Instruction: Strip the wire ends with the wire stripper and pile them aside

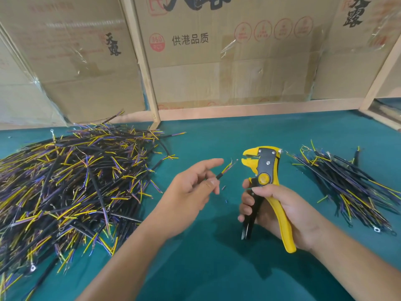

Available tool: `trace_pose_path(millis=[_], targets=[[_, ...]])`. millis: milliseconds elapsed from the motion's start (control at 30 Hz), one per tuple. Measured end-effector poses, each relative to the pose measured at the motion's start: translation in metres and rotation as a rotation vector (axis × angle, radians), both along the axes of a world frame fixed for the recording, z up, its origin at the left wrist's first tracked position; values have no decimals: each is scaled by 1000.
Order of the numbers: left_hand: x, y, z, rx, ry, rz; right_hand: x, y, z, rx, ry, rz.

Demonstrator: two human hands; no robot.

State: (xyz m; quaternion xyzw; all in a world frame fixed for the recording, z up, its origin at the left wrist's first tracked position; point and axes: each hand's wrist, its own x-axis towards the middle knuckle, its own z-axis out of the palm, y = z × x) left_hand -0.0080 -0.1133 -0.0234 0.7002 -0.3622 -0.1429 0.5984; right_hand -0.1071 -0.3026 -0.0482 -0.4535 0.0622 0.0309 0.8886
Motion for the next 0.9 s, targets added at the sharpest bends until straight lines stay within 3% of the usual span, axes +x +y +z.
trace_pose_path(millis=[200, 533, 900], targets=[[-4, -4, 5, -138, 83, 166, -1, 4, 1, -6, 21, 23], [-6, 2, 14, -368, 427, -24, -2, 7, 5, -10, 37, 36], [-7, 10, 22, -272, 221, -65, -5, 10, 5, -17, 10, 58]])
